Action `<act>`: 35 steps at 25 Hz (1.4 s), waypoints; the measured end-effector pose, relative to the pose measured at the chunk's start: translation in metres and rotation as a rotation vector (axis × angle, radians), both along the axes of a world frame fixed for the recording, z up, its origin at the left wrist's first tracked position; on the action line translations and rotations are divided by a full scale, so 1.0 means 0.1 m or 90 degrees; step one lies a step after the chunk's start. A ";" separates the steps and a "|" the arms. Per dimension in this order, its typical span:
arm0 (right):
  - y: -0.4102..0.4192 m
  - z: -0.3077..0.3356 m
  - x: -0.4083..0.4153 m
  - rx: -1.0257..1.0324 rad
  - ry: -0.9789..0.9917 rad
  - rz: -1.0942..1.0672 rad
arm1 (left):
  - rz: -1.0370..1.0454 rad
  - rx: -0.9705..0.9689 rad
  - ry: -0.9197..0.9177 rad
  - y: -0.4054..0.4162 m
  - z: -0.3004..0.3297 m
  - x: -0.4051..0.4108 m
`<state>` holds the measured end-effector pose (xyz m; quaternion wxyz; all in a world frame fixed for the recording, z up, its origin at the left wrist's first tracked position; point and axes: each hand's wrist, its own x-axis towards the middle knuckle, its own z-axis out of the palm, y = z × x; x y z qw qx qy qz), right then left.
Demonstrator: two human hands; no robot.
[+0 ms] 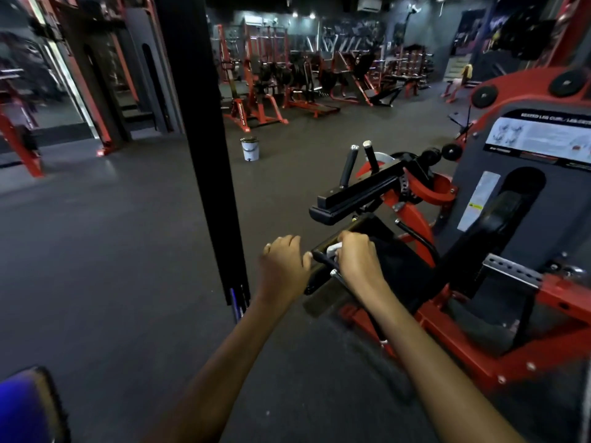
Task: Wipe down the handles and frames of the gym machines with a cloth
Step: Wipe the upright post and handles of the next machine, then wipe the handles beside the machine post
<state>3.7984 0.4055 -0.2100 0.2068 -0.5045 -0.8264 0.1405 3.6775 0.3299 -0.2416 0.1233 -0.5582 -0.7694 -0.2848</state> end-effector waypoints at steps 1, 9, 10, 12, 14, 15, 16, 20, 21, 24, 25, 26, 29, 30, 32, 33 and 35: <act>0.02 -0.02 0.05 0.005 0.015 -0.002 | 0.021 -0.024 -0.008 0.00 0.00 0.06; 0.67 -0.44 0.19 0.105 -0.007 0.090 | 0.135 -0.132 -0.075 0.51 -0.22 0.23; 0.83 -0.44 0.11 0.112 -0.016 0.105 | 0.145 -0.148 -0.074 0.64 -0.23 0.19; 1.17 -0.42 -0.10 0.125 -0.039 0.141 | 0.165 -0.170 -0.075 0.94 -0.23 0.05; 1.51 -0.40 -0.36 0.124 -0.059 0.177 | 0.185 -0.174 -0.085 1.26 -0.22 -0.14; 1.68 -0.39 -0.49 0.122 -0.068 0.196 | 0.200 -0.173 -0.090 1.42 -0.22 -0.25; 1.85 -0.36 -0.63 0.121 -0.077 0.213 | 0.216 -0.172 -0.095 1.57 -0.20 -0.36; 2.44 -0.24 -1.16 0.134 -0.086 0.267 | 0.256 -0.167 -0.103 2.14 -0.13 -0.82; 2.58 -0.22 -1.32 0.135 -0.084 0.278 | 0.267 -0.170 -0.104 2.28 -0.13 -0.95; 2.93 -0.20 -1.87 0.120 -0.095 0.307 | 0.310 -0.197 -0.128 2.64 -0.14 -1.37; 3.02 -0.21 -2.05 0.116 -0.103 0.315 | 0.324 -0.208 -0.131 2.72 -0.15 -1.51; 3.10 -0.22 -2.24 0.112 -0.108 0.324 | 0.339 -0.219 -0.131 2.80 -0.16 -1.66; 3.41 -0.21 -2.92 0.101 -0.128 0.369 | 0.398 -0.223 -0.139 3.03 -0.17 -2.24; 3.50 -0.21 -3.17 0.097 -0.134 0.386 | 0.418 -0.221 -0.141 3.10 -0.18 -2.45; 3.68 -0.23 -3.68 0.097 -0.140 0.426 | 0.460 -0.219 -0.137 3.22 -0.22 -2.87; 3.74 -0.24 -3.91 0.096 -0.145 0.446 | 0.478 -0.223 -0.141 3.25 -0.22 -3.07; 3.86 -0.21 -4.39 0.098 -0.147 0.489 | 0.523 -0.235 -0.143 3.31 -0.19 -3.46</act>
